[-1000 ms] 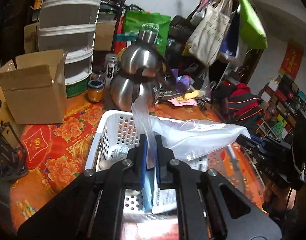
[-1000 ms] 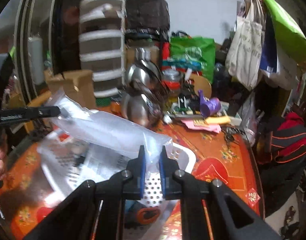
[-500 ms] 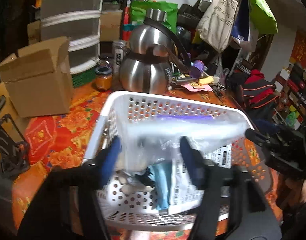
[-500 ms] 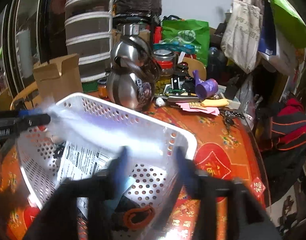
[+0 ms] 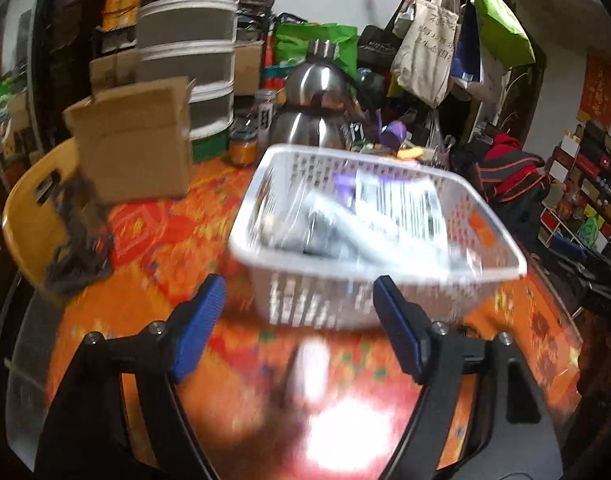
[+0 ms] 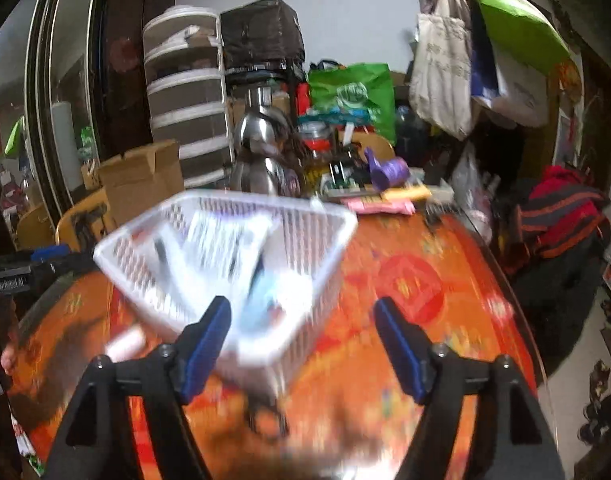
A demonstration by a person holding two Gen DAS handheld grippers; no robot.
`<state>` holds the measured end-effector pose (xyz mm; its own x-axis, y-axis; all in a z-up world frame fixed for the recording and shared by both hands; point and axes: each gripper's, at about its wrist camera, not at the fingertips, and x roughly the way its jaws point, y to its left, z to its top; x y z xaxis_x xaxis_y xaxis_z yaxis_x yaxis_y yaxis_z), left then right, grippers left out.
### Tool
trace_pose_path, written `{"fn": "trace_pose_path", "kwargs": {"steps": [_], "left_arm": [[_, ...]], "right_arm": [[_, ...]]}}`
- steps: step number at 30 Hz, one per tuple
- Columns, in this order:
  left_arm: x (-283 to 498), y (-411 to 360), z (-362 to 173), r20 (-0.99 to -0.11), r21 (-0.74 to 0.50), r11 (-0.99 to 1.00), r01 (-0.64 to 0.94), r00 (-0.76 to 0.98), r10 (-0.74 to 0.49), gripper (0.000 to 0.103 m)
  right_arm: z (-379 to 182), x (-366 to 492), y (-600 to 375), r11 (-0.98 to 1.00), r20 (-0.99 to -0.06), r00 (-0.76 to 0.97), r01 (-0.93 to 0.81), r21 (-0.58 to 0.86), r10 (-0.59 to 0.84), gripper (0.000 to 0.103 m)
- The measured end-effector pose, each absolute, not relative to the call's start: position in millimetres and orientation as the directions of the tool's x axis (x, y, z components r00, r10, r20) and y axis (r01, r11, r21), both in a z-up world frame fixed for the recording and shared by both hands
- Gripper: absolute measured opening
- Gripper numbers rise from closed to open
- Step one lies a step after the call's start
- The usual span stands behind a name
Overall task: Organize soft objects
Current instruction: 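Close the right gripper on the black cable while the left grasps the rolled towel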
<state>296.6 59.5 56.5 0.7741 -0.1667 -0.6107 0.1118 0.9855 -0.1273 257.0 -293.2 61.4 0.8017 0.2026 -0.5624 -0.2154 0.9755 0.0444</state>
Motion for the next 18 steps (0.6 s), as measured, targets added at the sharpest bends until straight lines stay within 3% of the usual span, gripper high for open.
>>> {"fn": "trace_pose_path", "kwargs": {"steps": [3, 10, 18], "left_arm": [[268, 63, 35, -0.622, -0.131, 0.986, 0.107, 0.765, -0.165, 0.081], [268, 43, -22, -0.719, -0.103, 0.985, 0.141, 0.673, -0.171, 0.081], [291, 35, -54, -0.778, -0.088, 0.986, 0.143, 0.608, -0.158, 0.081]], "right_arm": [[38, 226, -295, 0.972, -0.578, 0.787, -0.229, 0.051, 0.215, 0.08], [-32, 235, -277, 0.969, -0.721, 0.663, -0.241, 0.048, 0.201, 0.08], [-46, 251, -263, 0.963, -0.764, 0.614, -0.269, 0.034, 0.199, 0.08]]}}
